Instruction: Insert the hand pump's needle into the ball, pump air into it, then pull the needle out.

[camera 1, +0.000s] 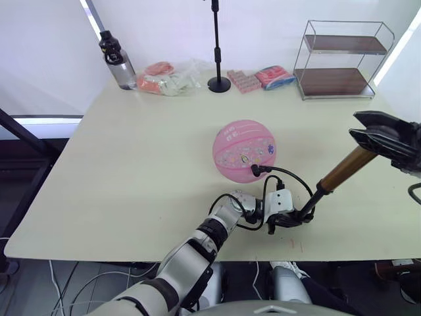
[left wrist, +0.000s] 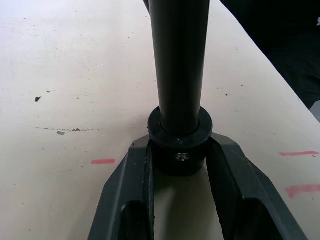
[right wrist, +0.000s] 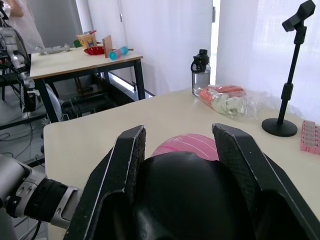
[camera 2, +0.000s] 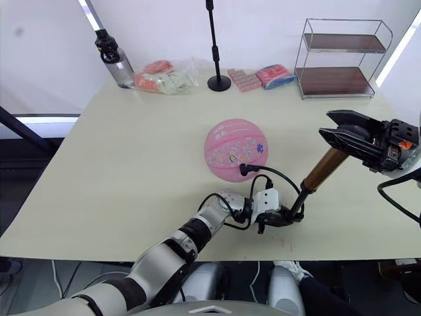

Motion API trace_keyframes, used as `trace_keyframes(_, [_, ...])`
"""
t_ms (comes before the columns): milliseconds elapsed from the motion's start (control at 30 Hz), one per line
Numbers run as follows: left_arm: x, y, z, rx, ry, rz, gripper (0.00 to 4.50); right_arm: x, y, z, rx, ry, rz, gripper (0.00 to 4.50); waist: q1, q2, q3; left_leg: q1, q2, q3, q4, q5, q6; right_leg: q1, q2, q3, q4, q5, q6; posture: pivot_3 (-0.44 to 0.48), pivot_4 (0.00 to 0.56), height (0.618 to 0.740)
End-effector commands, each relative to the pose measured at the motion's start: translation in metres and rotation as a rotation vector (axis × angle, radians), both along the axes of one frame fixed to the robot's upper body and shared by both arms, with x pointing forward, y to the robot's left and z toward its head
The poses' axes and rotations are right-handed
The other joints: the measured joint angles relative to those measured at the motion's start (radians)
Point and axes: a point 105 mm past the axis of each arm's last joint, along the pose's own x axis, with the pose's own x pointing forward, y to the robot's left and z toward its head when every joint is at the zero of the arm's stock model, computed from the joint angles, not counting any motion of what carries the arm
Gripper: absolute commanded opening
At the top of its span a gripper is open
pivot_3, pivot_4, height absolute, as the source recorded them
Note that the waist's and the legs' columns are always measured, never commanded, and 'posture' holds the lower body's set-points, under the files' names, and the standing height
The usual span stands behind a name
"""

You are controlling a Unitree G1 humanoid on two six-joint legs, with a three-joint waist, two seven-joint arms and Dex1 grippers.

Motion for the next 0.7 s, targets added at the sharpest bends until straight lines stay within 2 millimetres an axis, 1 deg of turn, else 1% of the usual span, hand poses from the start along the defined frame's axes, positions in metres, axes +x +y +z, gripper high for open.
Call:
trace_keyframes(33, [-0.014,0.026,-0.042,0.164,0.099,0.018,1.07,-0.013,-0.003,0.034,0.022,-0.151,0.005,1.63,0.0,0.0,0.001,0.0,0.0,0.0,0.0,0.0,0.0,0.0,0.0,0.0,0.0,0.0,0.0,0.0,0.15,0.74])
trace_keyframes(133, [-0.014,0.025,-0.042,0.165,0.099,0.017,1.07,-0.011,-0.001,0.017,0.0,-0.104,0.018,1.63,0.0,0.0,0.001,0.0,0.0,0.001,0.0,0.0,0.0,0.0,0.0,0.001,0.0,0.0,0.0,0.0,0.15,0.74])
trace_keyframes(333, [-0.014,0.026,-0.042,0.166,0.098,0.019,1.07,-0.004,0.006,-0.026,-0.016,-0.011,0.037,1.63,-0.003,-0.002,0.001,0.002,0.0,0.001,0.0,0.0,0.0,0.001,0.0,0.001,0.0,0.0,0.0,0.0,0.15,0.74])
trace_keyframes(367, [-0.014,0.026,-0.042,0.166,0.098,0.019,1.07,-0.004,0.008,-0.036,-0.031,0.008,0.043,1.63,-0.003,-0.003,0.0,0.003,0.0,0.001,0.0,0.0,0.0,0.001,0.0,0.001,0.0,0.0,0.0,0.0,0.15,0.74])
trace_keyframes(433, [-0.014,0.026,-0.043,0.166,0.099,0.02,1.07,0.001,0.01,-0.064,-0.044,0.061,0.032,1.63,-0.005,-0.008,-0.004,0.004,0.0,0.001,0.0,0.0,0.0,0.002,0.0,0.001,0.001,0.0,0.0,0.0,0.15,0.74])
trace_keyframes(500, [-0.014,0.026,-0.043,0.166,0.098,0.022,1.07,0.002,0.01,-0.087,-0.087,0.095,0.026,1.63,-0.006,-0.012,-0.006,0.005,0.0,0.001,0.0,0.0,0.0,0.002,0.001,0.002,0.001,0.0,0.0,0.0,0.15,0.74])
trace_keyframes(700, [-0.013,0.028,-0.044,0.169,0.097,0.027,1.07,0.003,0.01,-0.136,-0.162,0.159,0.012,1.63,-0.006,-0.017,-0.011,0.005,0.0,0.001,0.0,0.0,0.0,0.002,0.001,0.002,0.001,0.0,0.0,0.0,0.15,0.74])
